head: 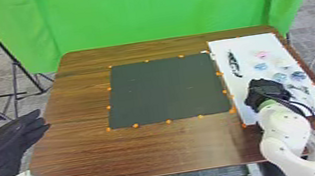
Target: Arrange flowers
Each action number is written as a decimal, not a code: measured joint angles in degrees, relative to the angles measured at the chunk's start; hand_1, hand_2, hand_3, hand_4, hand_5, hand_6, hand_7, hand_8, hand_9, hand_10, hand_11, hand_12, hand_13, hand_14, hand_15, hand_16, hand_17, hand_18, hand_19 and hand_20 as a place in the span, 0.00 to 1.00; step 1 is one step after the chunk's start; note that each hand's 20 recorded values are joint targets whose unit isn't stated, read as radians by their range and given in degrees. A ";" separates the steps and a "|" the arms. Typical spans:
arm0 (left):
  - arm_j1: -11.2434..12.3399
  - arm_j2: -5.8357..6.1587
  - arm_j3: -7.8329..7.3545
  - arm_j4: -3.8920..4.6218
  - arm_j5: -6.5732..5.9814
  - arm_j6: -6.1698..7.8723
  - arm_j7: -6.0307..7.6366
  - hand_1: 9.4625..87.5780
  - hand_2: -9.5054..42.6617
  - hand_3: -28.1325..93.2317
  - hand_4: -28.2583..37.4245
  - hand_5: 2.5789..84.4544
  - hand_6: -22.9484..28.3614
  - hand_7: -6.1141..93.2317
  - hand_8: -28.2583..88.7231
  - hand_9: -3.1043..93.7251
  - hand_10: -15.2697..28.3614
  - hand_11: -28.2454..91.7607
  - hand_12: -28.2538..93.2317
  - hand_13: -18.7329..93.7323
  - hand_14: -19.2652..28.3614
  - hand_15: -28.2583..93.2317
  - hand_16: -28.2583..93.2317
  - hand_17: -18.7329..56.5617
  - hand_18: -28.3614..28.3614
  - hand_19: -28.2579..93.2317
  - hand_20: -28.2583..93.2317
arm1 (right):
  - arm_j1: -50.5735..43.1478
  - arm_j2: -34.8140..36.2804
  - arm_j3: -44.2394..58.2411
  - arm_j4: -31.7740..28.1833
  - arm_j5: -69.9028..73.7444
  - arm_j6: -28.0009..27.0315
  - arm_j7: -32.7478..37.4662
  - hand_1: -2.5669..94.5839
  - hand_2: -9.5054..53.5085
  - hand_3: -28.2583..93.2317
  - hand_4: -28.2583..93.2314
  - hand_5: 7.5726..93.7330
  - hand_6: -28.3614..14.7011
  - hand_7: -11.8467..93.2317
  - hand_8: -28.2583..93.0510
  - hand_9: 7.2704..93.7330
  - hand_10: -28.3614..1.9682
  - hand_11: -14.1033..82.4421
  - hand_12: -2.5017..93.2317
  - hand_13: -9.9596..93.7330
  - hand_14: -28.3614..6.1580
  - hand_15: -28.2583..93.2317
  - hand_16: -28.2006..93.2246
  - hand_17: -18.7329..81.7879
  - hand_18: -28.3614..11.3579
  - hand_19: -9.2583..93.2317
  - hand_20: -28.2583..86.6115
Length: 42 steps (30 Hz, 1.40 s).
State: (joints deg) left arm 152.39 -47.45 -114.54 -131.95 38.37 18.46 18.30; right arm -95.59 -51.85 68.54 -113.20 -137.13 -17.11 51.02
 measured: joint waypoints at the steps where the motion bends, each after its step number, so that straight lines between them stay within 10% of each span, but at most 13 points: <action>1: 0.02 0.00 -0.02 0.00 0.00 0.00 0.00 0.22 0.31 0.90 0.20 0.52 0.71 0.20 0.17 0.41 0.85 0.52 0.30 0.40 0.98 0.68 0.14 0.12 0.87 0.70 0.32 | -0.35 0.13 0.17 0.02 -0.23 0.65 -0.14 0.58 0.07 0.88 0.00 0.81 0.53 0.45 0.45 0.83 0.41 0.58 0.42 0.79 0.45 0.88 0.45 0.50 0.00 0.98 0.49; 29: 2.16 -0.20 -2.76 -0.99 0.04 0.08 -0.58 0.22 0.31 0.90 0.20 0.52 0.72 0.20 0.17 0.41 0.85 0.52 0.30 0.40 0.98 0.68 0.14 0.12 0.87 0.70 0.32 | 8.08 3.37 -5.26 -7.08 2.43 5.56 -1.98 0.58 0.04 0.90 0.01 0.84 0.53 0.43 0.46 0.86 0.41 0.58 0.42 0.81 0.45 0.88 0.47 0.52 0.00 0.99 0.52; 42: 1.64 -0.22 -4.15 -1.36 0.65 0.05 -2.63 0.22 0.31 0.90 0.20 0.52 0.71 0.20 0.17 0.41 0.85 0.52 0.30 0.40 0.98 0.68 0.14 0.12 0.87 0.70 0.32 | 26.44 -10.09 -22.59 2.74 5.82 -1.09 -5.65 0.57 0.03 0.90 0.02 0.84 0.53 0.42 0.46 0.86 0.41 0.58 0.42 0.81 0.45 0.88 0.47 0.52 0.00 0.99 0.52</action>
State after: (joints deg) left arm 154.02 -47.66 -118.69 -133.30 39.01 18.52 15.67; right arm -69.15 -61.94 45.95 -110.45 -131.31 -18.21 45.37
